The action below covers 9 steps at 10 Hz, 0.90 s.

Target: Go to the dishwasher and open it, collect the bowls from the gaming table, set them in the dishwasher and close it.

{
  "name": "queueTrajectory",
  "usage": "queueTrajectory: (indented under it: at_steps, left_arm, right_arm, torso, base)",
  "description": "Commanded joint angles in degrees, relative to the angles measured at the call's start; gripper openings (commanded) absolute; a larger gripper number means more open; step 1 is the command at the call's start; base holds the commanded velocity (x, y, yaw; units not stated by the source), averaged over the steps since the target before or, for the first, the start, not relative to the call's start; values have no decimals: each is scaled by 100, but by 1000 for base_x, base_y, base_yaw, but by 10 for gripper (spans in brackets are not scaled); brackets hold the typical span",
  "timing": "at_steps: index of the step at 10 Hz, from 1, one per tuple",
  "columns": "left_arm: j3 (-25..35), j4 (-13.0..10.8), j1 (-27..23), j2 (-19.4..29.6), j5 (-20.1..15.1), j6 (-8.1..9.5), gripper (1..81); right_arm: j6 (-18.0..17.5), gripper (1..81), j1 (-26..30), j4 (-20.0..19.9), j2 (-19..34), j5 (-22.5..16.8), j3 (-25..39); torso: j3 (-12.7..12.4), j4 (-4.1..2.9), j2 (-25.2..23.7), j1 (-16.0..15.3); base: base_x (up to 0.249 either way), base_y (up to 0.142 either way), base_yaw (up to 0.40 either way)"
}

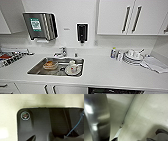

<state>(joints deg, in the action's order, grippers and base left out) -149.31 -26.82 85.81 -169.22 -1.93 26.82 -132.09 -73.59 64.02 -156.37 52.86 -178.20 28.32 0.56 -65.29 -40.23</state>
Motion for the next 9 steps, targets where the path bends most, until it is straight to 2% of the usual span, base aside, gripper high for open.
queueTrajectory:
  at_steps: [1, 3, 5, 6, 8, 9]
  left_arm:
    - [25, 63, -209, 46, -308, -1, 811]
    - [33, 63, -209, 28, -308, -1, 811]
    - [33, 54, -209, -7, -308, -1, 811]
    - [25, 54, -209, -25, -308, -1, 811]
    - [25, 45, -209, -34, -308, -1, 811]
    - [25, 45, -209, -42, -308, -10, 811]
  right_arm:
    - [-37, 811, 858, -84, 533, 338, -205]
    - [-11, 811, 973, 213, 648, 409, -205]
    - [51, 811, 842, 320, 500, 296, -205]
    - [262, 811, 745, 567, 402, 234, -205]
    - [1800, 811, 412, 892, 112, 32, -214]
    - [2442, 811, 227, 936, 15, -302, -179]
  torso:
    - [0, 0, 0, 0]
    - [0, 0, 0, 0]
    - [0, 0, 0, 0]
    - [0, 0, 0, 0]
    - [0, 0, 0, 0]
    - [0, 0, 0, -2]
  base:
    - [0, 0, 0]
    - [0, 0, 0]
    - [0, 0, 0]
    - [0, 0, 0]
    - [0, 0, 0]
    - [0, 0, 0]
